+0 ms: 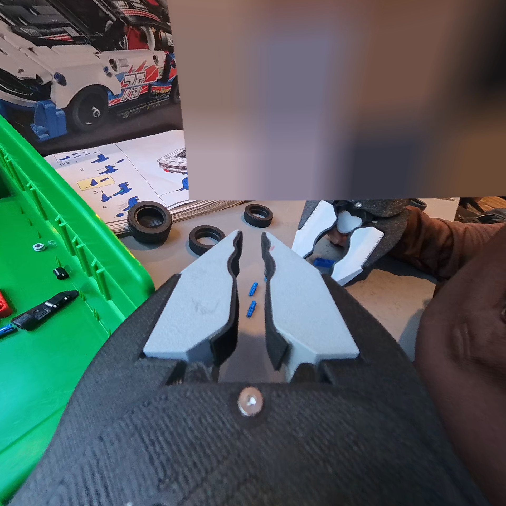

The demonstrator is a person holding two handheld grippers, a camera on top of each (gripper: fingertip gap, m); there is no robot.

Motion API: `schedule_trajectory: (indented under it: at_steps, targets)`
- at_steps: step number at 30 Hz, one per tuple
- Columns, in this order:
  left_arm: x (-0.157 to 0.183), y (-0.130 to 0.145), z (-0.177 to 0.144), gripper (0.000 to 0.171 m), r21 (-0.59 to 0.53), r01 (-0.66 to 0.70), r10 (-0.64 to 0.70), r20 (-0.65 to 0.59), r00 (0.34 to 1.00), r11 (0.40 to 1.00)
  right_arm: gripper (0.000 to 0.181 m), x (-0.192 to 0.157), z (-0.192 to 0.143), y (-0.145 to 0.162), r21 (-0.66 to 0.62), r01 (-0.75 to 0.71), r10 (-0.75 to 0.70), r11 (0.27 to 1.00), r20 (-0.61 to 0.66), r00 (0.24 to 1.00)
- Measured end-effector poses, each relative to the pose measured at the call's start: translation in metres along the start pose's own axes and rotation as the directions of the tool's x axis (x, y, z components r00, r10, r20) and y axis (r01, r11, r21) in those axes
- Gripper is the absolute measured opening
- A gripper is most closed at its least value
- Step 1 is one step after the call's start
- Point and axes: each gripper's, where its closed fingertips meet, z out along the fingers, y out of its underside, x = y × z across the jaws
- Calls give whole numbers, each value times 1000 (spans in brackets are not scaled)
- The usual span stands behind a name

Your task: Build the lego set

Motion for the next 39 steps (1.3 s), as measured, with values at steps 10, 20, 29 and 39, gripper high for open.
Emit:
schedule_trajectory:
  at_steps: [10,20,29,39]
  targets:
    - [3,0,-1,11,0,-66,66,29,997,998,25,-3,0,4,-23,20,-20,1000,-17,1000]
    - [15,28,-9,13,-165,-131,143,62,988,978,28,-25,1,2,-19,36,-35,999,48,998]
    - [35,62,-15,17,-339,-74,89,28,996,938,26,-10,-19,-6,66,-19,19,998,-4,1000]
    - [55,88,2,18,-478,-84,115,35,993,874,25,-2,-29,5,37,-31,33,999,-55,998]
